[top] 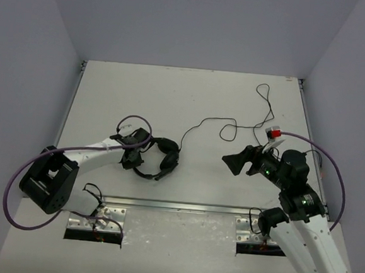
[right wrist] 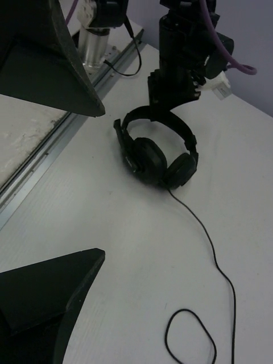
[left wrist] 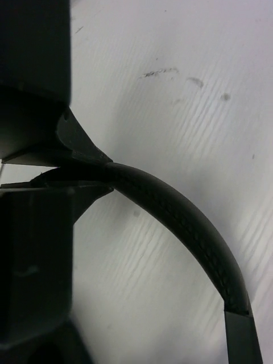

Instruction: Wrap the headphones

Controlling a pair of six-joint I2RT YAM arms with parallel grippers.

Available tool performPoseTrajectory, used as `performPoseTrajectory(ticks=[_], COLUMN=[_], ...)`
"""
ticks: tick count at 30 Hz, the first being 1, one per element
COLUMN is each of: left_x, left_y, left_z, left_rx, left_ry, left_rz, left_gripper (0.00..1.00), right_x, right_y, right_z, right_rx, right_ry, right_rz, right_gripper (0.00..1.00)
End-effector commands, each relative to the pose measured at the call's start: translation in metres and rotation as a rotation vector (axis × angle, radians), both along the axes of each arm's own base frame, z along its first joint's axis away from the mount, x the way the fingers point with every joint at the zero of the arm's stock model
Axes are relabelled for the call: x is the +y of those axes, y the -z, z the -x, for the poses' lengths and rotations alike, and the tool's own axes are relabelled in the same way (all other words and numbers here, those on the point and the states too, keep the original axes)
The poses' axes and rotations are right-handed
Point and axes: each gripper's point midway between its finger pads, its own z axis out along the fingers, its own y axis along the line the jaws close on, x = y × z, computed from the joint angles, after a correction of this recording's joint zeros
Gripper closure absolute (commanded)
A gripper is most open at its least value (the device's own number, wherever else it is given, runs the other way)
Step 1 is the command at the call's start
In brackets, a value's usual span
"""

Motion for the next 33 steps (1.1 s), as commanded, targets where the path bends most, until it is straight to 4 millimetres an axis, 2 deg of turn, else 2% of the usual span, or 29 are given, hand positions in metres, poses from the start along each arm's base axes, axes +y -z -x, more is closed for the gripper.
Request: performPoseTrajectory(ticks=[1,3,4,5,6,7,8,9,10,11,12,13,14,15,16,17,18,21,22,23,24,26,28,30,31,33], left_x=[-0.038,-0.046,-0.041,-0.042,-0.038,-0.029,-0.026,-0.023,-0.018,-0.020,-0.023,-0.029,-0.030,-0.028,-0.027,-0.026,-0.026,-0.033,-0.036,-0.038,-0.039,-0.039,-0.042,-0.047,-0.053,-0.056], left_y=[-0.058,-0.096,-0.108,-0.133,-0.153,-0.162,-0.187,-0.197,-0.204,-0.213,-0.231,-0.239,-0.247,-0.260,-0.273,-0.281,-0.299,-0.324,-0.342,-0.349,-0.357,-0.372,-0.386,-0.396,-0.400,-0.415], left_z=[-0.024,-0.028,-0.025,-0.031,-0.030,-0.026,-0.028,-0.027,-0.023,-0.022,-0.020,-0.018,-0.015,-0.011,-0.008,-0.005,-0.002,0.005,0.008,0.010,0.012,0.014,0.018,0.021,0.024,0.029], left_rx=[-0.167,-0.253,-0.258,-0.313,-0.355,-0.359,-0.411,-0.424,-0.420,-0.434,-0.482,-0.502,-0.526,-0.567,-0.592,-0.608,-0.644,-0.684,-0.721,-0.735,-0.751,-0.783,-0.812,-0.833,-0.836,-0.875], left_ry=[0.124,0.170,0.194,0.204,0.231,0.234,0.236,0.244,0.279,0.311,0.345,0.408,0.423,0.432,0.441,0.444,0.449,0.484,0.498,0.504,0.504,0.504,0.504,0.517,0.544,0.548], left_rz=[0.086,0.118,0.095,0.104,0.098,0.062,0.064,0.050,0.022,0.033,0.065,0.089,0.104,0.121,0.132,0.140,0.160,0.221,0.258,0.276,0.293,0.319,0.355,0.395,0.429,0.479], left_gripper=[1.00,1.00,1.00,1.00,1.00,1.00,1.00,1.00,1.00,1.00,1.00,1.00,1.00,1.00,1.00,1.00,1.00,1.00,0.99,1.00,1.00,1.00,1.00,1.00,1.00,1.00], right_x=[0.039,0.052,0.060,0.067,0.070,0.072,0.068,0.065,0.063,0.061,0.062,0.064,0.067,0.075,0.079,0.083,0.086,0.089,0.090,0.093,0.100,0.116,0.119,0.118,0.115,0.115], right_y=[-0.026,-0.032,-0.041,-0.042,-0.044,-0.057,-0.053,-0.056,-0.077,-0.075,-0.082,-0.080,-0.094,-0.090,-0.083,-0.083,-0.077,-0.070,-0.070,-0.073,-0.066,-0.064,-0.063,-0.061,-0.062,-0.058], right_z=[0.004,0.008,0.007,0.015,0.014,0.010,-0.002,-0.007,-0.009,-0.011,-0.008,-0.012,-0.013,-0.003,-0.001,-0.001,0.000,-0.012,-0.017,-0.018,-0.019,-0.006,-0.013,-0.025,-0.037,-0.049], right_rx=[-0.089,-0.116,-0.154,-0.166,-0.181,-0.226,-0.233,-0.263,-0.379,-0.415,-0.465,-0.505,-0.547,-0.544,-0.570,-0.572,-0.572,-0.579,-0.586,-0.579,-0.532,-0.516,-0.536,-0.556,-0.564,-0.554], right_ry=[-0.222,-0.317,-0.371,-0.447,-0.461,-0.454,-0.380,-0.344,-0.330,-0.320,-0.342,-0.366,-0.397,-0.494,-0.567,-0.622,-0.662,-0.646,-0.642,-0.658,-0.690,-0.776,-0.736,-0.669,-0.609,-0.576], right_rz=[-0.130,-0.153,-0.176,-0.198,-0.212,-0.256,-0.277,-0.298,-0.335,-0.337,-0.327,-0.262,-0.221,-0.181,-0.109,-0.081,-0.048,-0.019,-0.013,-0.018,-0.038,-0.062,-0.047,-0.037,-0.018,0.002], right_gripper=[0.01,0.01,0.01,0.01,0.01,0.01,0.01,0.01,0.01,0.01,0.01,0.01,0.01,0.01,0.01,0.01,0.01,0.01,0.01,0.01,0.02,0.04,0.05,0.11,0.20,0.29])
